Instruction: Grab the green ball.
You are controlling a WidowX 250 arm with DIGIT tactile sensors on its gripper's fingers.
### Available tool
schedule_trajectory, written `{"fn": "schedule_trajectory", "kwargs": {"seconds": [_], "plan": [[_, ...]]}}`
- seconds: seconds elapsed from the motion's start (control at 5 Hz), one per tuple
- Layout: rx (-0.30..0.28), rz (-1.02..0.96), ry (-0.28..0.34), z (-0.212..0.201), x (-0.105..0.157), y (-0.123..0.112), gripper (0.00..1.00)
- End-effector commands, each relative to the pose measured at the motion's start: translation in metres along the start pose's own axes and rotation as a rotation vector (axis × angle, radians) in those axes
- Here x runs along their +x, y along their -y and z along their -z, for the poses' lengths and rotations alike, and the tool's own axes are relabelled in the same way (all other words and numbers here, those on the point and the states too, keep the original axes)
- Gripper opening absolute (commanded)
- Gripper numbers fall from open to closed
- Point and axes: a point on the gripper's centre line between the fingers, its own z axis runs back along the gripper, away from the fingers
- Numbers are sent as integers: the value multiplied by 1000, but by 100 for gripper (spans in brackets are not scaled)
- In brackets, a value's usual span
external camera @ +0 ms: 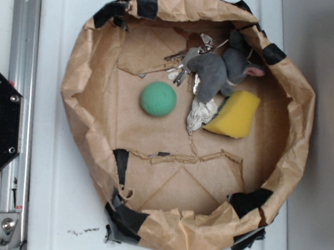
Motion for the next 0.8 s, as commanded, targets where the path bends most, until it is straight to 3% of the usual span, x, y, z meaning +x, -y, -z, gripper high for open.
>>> {"fn": "schedule_trajectory", "kwargs": {"seconds": [0.0, 0.2, 0.4, 0.6], "plan": [[0, 0, 0, 0, 0, 0, 100], [13, -92, 52, 26, 48, -21, 100], [15, -151, 103, 58, 95, -28, 100], [46, -97, 102, 112, 121, -26, 100]]}}
